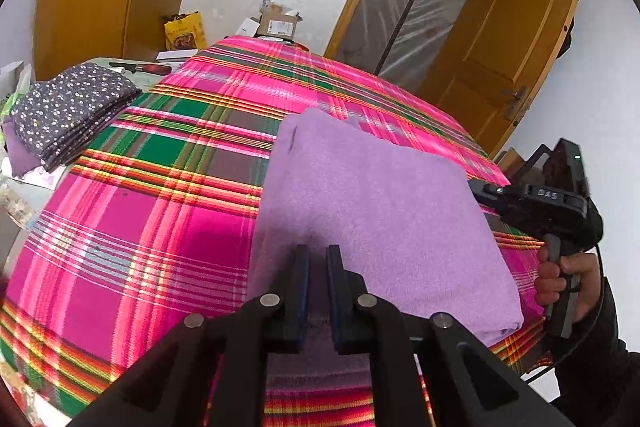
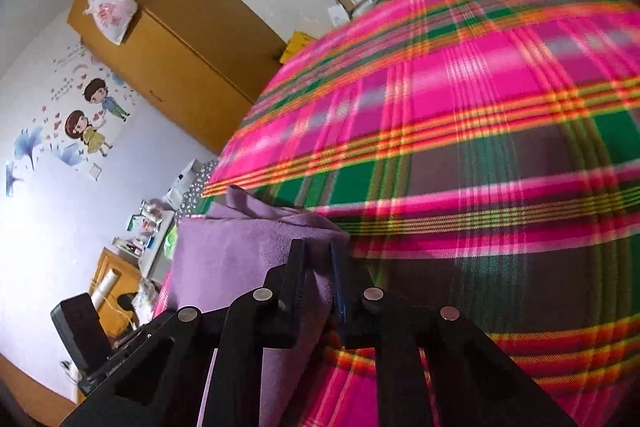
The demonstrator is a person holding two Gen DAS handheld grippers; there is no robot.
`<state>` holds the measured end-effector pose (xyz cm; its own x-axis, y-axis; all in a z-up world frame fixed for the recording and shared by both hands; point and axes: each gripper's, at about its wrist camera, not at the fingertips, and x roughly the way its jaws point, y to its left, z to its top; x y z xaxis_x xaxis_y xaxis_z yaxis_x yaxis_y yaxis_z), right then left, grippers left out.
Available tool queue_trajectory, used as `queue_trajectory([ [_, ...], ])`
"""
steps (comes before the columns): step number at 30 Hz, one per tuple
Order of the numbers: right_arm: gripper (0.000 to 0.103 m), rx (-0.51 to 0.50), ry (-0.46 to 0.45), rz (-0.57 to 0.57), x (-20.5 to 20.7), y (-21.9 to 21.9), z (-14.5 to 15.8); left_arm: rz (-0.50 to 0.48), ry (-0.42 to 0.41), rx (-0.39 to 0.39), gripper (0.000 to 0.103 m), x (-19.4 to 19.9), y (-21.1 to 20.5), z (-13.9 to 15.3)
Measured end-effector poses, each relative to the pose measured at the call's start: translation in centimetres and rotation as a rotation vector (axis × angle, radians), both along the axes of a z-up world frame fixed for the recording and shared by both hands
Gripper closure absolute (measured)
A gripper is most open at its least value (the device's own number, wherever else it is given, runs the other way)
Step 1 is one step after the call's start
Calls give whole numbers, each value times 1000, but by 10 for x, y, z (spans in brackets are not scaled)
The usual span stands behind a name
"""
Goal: Fold clothes
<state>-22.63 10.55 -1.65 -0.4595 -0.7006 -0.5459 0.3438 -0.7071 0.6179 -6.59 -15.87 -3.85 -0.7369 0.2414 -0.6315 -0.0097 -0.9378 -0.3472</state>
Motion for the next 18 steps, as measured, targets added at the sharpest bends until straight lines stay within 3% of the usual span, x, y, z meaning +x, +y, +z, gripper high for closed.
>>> queue_trajectory([
  [4,85,2,75,46,16,-1,16,-15,29,-47,94,-7,3,22],
  [9,77,113,180,80,32,-22,24,-64,63,-113,94,-49,12,45],
  [14,74,179,165,60,21,-35,19,-86,-15,-135,94,-102,18,33],
  [18,85,227,132,46,3,-42,9,-74,-88,-137,94,-120,14,12],
])
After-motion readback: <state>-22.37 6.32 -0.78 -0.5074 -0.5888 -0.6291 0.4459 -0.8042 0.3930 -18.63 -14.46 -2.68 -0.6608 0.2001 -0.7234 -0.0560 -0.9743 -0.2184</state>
